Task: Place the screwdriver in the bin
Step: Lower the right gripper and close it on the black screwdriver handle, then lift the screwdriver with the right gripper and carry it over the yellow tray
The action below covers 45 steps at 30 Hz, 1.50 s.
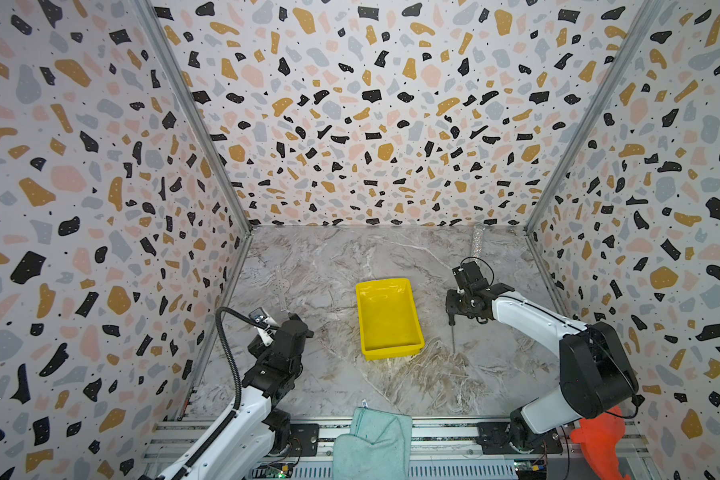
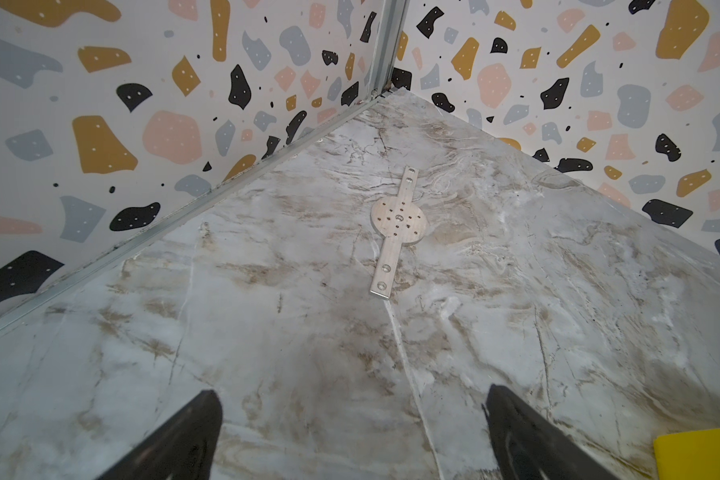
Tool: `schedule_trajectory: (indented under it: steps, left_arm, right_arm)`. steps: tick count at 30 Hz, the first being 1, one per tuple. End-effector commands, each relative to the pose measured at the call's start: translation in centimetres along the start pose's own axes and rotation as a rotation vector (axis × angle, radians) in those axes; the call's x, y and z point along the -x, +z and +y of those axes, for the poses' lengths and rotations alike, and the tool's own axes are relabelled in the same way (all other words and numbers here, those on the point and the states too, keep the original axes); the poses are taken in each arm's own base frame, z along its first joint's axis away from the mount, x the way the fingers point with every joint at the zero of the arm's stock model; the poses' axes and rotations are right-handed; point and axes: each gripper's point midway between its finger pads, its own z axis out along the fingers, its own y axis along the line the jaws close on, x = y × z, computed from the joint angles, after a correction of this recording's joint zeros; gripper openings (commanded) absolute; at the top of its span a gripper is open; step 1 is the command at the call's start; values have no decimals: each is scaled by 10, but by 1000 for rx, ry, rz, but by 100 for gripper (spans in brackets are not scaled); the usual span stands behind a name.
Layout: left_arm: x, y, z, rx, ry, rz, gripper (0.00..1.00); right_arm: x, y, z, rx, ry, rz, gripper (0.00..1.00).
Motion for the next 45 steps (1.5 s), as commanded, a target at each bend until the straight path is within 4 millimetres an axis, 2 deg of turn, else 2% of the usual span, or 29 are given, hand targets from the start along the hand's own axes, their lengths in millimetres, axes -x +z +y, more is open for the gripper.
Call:
schedule_trajectory:
  steps: [1, 30, 34, 39, 45]
  left_arm:
    - [3, 0, -2, -14, -14, -18, 100]
    - [2, 1, -2, -10, -11, -14, 100]
    - [1, 2, -1, -3, -6, -9, 100]
    - [1, 2, -2, -8, -7, -9, 100]
    - [0, 3, -3, -8, -2, -4, 100]
  right_arm:
    - [-11, -1, 0, -19, -36, 75, 43]
    - [-28, 43, -5, -83, -84, 153, 39]
    - [-30, 48, -6, -92, -81, 160, 32]
    - [-33, 44, -9, -94, -70, 150, 21]
    - [-18, 20, -12, -102, -58, 87, 13]
